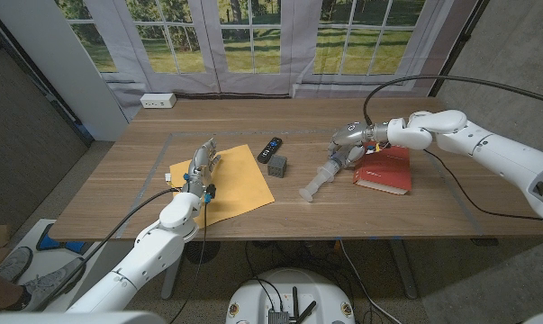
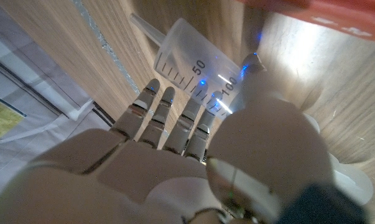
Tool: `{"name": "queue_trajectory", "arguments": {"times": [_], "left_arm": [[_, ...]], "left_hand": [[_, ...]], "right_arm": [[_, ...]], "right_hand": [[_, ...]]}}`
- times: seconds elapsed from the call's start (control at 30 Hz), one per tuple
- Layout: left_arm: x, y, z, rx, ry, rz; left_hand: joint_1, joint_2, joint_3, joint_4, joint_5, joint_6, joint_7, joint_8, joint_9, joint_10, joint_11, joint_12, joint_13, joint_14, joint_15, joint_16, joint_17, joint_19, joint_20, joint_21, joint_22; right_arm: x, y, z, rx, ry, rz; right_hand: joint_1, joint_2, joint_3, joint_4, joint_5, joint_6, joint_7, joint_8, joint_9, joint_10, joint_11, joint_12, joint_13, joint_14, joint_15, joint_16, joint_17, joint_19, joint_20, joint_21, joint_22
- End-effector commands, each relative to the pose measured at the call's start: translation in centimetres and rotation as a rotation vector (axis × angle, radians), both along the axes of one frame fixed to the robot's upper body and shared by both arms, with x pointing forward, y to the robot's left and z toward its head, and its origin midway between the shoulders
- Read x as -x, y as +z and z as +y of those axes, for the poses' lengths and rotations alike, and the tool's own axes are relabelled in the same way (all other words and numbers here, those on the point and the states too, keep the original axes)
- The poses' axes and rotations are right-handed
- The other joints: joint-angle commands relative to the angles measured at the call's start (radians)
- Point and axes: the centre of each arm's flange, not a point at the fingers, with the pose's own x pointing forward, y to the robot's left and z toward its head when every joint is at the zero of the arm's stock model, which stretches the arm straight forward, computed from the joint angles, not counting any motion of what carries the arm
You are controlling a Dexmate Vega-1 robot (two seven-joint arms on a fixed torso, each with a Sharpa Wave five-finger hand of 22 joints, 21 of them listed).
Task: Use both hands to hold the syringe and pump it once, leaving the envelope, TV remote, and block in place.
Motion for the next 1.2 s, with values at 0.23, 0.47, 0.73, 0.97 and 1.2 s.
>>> {"name": "queue_trajectory", "arguments": {"times": [0.23,0.47,0.73,0.97,1.2], "left_arm": [[-0.5,-0.2,-0.1,0.002,-0.006,0.007],[-0.7,-0.3,-0.2,0.007,-0.013,0.006],[-0.6,-0.5,-0.3,0.010,-0.006,0.008],[-0.4,-0.7,-0.2,0.014,-0.001,0.008],[-0.3,-0.7,-0.2,0.015,-0.003,0.002]], "left_hand": [[-0.011,0.073,0.001,0.007,0.006,0.007,-0.003,0.005,0.004,0.003,0.002,0.004,0.003,0.005,0.003,0.003,0.002,0.011,0.002,-0.004,0.001],[-0.012,0.073,0.002,0.007,0.007,0.008,-0.005,0.005,0.004,0.003,-0.001,0.003,0.003,0.006,0.005,0.002,0.002,0.012,0.004,-0.004,0.002],[-0.012,0.073,0.004,0.007,0.007,0.008,-0.007,0.004,0.004,0.004,-0.001,0.003,0.003,0.008,0.006,0.002,0.001,0.014,0.005,-0.003,0.002],[-0.013,0.072,0.005,0.007,0.007,0.007,-0.008,0.004,0.004,0.004,-0.002,0.003,0.003,0.009,0.007,0.002,0.001,0.014,0.006,-0.003,0.002],[-0.013,0.072,0.006,0.008,0.007,0.007,-0.008,0.003,0.004,0.004,-0.001,0.003,0.003,0.009,0.007,0.002,0.001,0.014,0.006,-0.004,0.002]], "right_arm": [[0.0,0.5,0.0,-0.016,0.015,-0.011],[0.2,0.9,0.1,-0.024,0.027,-0.026],[0.3,1.3,0.2,-0.029,0.031,-0.038],[0.5,1.8,0.4,-0.046,0.039,-0.029],[0.8,2.2,0.5,-0.053,0.043,-0.021]], "right_hand": [[0.017,0.079,-0.005,-0.004,0.003,0.121,-0.009,0.010,-0.014,0.068,-0.001,0.002,0.004,0.057,-0.167,0.037,0.011,0.017,-0.020,0.005,0.002],[0.031,0.092,0.010,-0.011,0.005,0.137,-0.005,0.008,-0.027,0.059,0.001,-0.013,0.002,0.157,-0.172,0.034,-0.020,0.042,-0.033,0.008,0.000],[0.029,0.097,0.009,-0.008,0.006,0.143,-0.006,0.001,-0.040,0.045,-0.001,-0.027,0.002,0.259,-0.168,0.043,-0.042,0.072,-0.038,0.012,0.000],[0.043,0.118,0.016,-0.010,0.013,0.150,-0.004,-0.005,-0.049,0.076,0.001,-0.018,0.008,0.352,-0.175,0.052,-0.062,0.100,-0.053,0.014,0.000],[0.078,0.129,0.021,-0.021,0.023,0.170,0.001,-0.007,-0.053,0.099,0.006,-0.005,0.027,0.422,-0.190,0.045,-0.089,0.130,-0.097,0.012,-0.003]]}}
